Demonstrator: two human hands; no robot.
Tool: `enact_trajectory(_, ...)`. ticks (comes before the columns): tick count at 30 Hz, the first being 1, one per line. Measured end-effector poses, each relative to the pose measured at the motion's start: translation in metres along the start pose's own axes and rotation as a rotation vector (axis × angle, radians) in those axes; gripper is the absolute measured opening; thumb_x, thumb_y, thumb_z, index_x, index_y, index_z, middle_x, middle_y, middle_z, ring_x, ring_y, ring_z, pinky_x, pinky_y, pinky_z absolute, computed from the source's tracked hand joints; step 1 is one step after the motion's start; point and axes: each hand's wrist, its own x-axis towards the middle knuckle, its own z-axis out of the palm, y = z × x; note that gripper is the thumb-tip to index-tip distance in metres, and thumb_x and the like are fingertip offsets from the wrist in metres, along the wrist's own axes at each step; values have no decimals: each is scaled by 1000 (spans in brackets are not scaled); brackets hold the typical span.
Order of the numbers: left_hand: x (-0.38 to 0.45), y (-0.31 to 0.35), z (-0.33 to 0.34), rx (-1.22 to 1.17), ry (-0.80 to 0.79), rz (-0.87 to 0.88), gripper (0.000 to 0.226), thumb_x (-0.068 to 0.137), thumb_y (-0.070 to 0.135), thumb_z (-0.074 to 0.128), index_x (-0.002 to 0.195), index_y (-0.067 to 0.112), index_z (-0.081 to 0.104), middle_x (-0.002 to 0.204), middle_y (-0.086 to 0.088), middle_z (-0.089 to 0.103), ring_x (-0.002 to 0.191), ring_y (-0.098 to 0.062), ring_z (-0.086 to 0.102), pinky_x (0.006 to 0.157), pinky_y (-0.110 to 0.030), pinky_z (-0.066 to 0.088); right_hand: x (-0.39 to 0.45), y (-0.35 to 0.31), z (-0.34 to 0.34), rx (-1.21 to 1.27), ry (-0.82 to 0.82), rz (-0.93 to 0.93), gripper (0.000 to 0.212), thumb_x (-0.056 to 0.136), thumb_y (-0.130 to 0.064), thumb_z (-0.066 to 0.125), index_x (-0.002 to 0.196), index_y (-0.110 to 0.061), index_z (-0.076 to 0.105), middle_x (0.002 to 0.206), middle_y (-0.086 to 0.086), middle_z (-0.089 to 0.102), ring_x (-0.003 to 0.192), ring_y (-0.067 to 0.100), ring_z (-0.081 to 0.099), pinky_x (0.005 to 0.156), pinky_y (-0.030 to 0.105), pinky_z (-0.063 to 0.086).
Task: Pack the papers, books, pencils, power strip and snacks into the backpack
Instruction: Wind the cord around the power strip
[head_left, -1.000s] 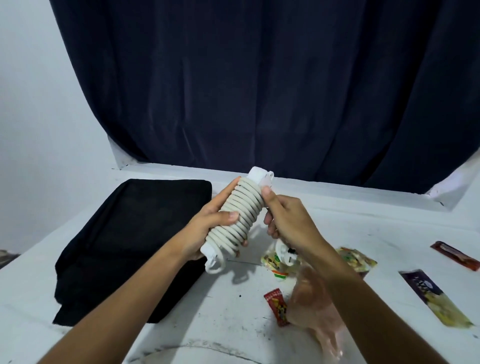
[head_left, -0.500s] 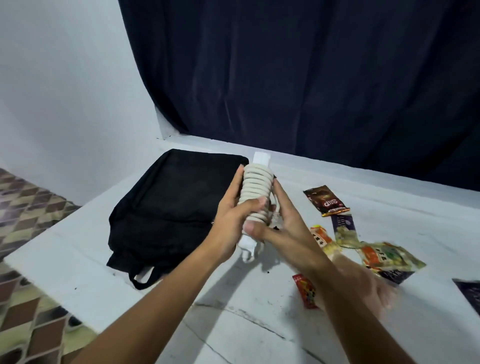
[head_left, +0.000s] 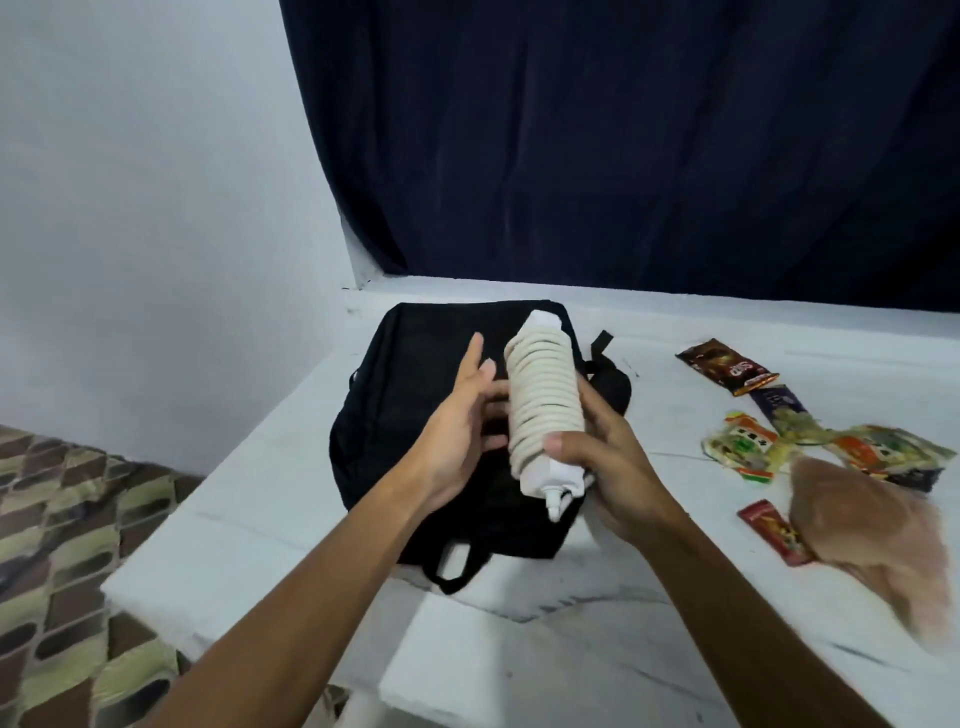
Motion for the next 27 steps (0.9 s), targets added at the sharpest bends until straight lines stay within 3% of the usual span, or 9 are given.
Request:
enact_trajectory(3,-10,-11,-75,635,62,149,45,88,30,57,132,34,48,112,-1,65,107,-17,57,101,-41,43,1,20,25,165,102,4,75,55,-20,68,128,-15,53,112,8,69,101,23,66,79,31,55)
enact_trajectory(5,-12,-29,-115,1258,-52,210,43,85,32,63,128,31,58,121,6,62,121,-17,46,108,-45,35,-3,24,32,225,141,3,72,50,-21,69,121,-14,57,106,8,70,97,21,67,76,28,56)
enact_trajectory(7,-15,-46,-138,1534,-193,127,44,87,43,62,129,35,57,135,10,51,131,-17,33,113,-46,22,-7,26,40,272,166,20,79,41,-23,78,117,-12,59,103,8,70,93,22,67,73,28,57)
enact_trajectory(11,9,-54,-148,1563,-293,253,27,94,40,55,116,31,67,122,8,63,117,-18,51,104,-40,33,-20,33,52,282,215,72,97,33,-38,90,119,-9,57,102,11,69,87,23,68,63,30,56)
enact_trajectory(16,78,-14,-148,946,64,121,30,90,28,64,70,6,62,60,-3,54,64,-23,51,67,-33,42,-24,39,59,329,193,69,98,31,-41,91,116,-6,55,88,10,72,73,21,69,52,26,55)
enact_trajectory(18,112,12,-148,875,106,44,33,90,27,64,71,0,63,62,-7,55,63,-22,51,66,-34,42,-6,44,61,293,206,54,95,39,-40,88,121,-6,53,91,11,70,73,21,68,47,28,53)
enact_trajectory(22,148,36,-135,1093,81,58,23,91,28,61,83,8,70,85,-10,68,83,-27,62,81,-36,49,57,63,53,262,403,-2,82,58,-21,69,134,-5,47,112,13,65,93,21,67,69,29,55)
enact_trajectory(25,133,30,-128,1477,260,590,10,84,16,59,90,8,61,92,-12,62,87,-33,56,72,-43,49,96,77,46,266,489,3,68,66,-12,66,132,-9,51,109,9,68,91,18,67,70,27,54)
enact_trajectory(27,111,18,-131,1506,138,1015,10,76,14,58,84,7,59,85,-12,57,77,-32,53,61,-42,45,111,82,41,250,502,-3,60,68,-11,63,128,-12,55,106,7,69,89,17,67,70,28,55)
